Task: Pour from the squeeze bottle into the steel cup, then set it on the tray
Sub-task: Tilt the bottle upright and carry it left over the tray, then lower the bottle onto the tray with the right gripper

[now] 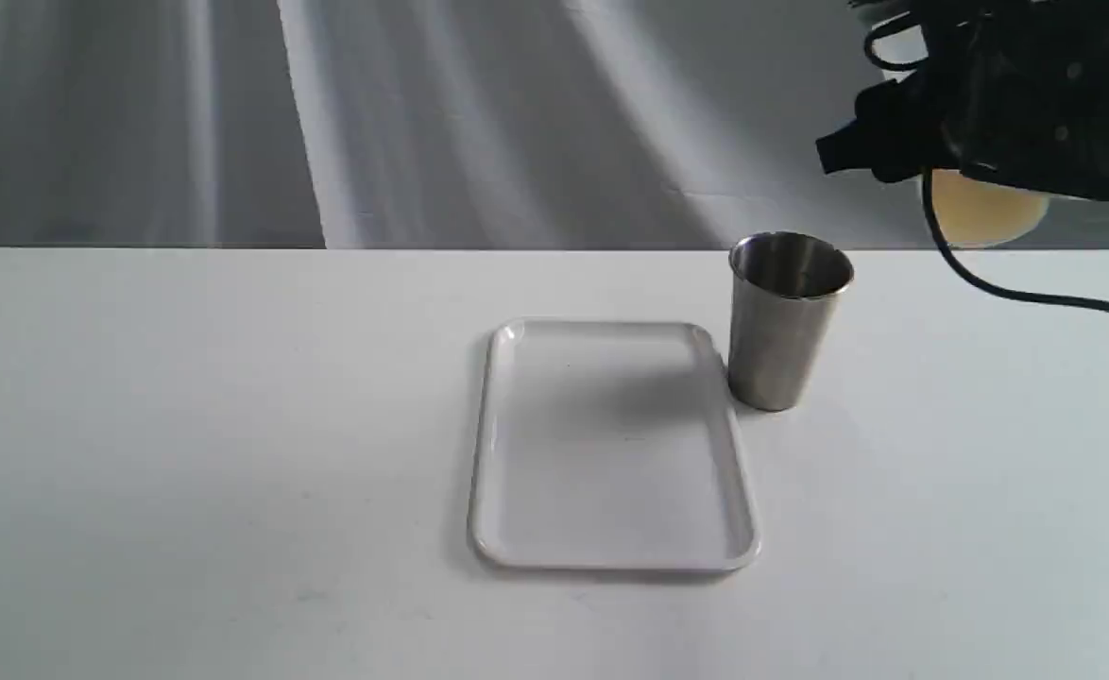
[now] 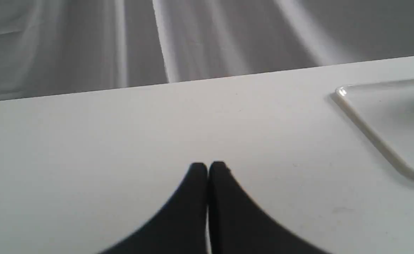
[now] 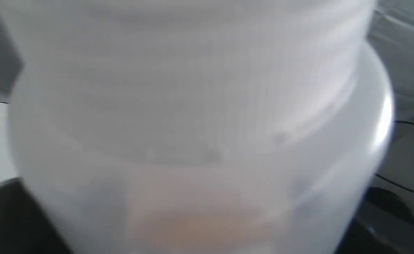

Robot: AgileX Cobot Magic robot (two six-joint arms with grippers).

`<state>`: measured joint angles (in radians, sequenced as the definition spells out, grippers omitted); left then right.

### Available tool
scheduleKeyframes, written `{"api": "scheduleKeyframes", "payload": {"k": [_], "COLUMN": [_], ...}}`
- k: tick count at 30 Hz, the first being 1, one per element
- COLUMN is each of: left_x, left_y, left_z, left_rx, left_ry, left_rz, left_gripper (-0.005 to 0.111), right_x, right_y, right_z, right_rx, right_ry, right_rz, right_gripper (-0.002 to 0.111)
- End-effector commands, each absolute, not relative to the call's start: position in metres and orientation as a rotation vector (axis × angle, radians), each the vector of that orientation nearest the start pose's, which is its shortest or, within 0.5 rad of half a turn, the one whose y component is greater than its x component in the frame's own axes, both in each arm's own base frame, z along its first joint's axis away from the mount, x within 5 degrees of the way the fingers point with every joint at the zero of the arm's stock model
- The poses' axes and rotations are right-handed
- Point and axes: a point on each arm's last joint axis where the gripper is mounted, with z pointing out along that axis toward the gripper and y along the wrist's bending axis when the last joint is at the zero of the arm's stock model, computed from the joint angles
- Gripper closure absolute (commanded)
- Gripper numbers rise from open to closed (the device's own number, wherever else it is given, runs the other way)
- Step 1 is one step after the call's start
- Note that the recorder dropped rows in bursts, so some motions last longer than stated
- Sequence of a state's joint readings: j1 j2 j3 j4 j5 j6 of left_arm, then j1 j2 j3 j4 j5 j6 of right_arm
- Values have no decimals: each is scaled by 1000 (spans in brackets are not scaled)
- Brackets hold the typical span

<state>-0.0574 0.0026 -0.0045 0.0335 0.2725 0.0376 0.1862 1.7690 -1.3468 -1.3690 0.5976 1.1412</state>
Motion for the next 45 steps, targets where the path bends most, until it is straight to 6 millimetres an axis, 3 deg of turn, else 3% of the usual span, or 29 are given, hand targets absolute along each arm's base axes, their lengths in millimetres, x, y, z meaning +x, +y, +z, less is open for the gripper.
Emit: {"api": "scheduleKeyframes", "payload": {"k": [1,6,11,22,34,45], "left_x": [55,55,55,55,55,55], "left_y": [-3,-3,-3,-3,-3,-3], "left_z": [189,189,189,189,189,189], "left_rx": [107,107,108,105,107,105], "left_ry": [1746,1746,1746,1746,1746,1746], "left_rz": [10,10,11,8,10,8], "left_gripper": [107,107,107,107,107,107], "right_x": [406,411,413,434,439,439], "right_y": [39,69,87,97,138,150], "right_z": [309,312,309,254,185,172], "right_rx": [-96,-312,-325,-420,-543,-465], "right_ry": [1957,1871,1826,1903,2014,2034], "right_rz": [-438,-119,147,56,60,125], "right_gripper": [108,108,108,108,108,108]}}
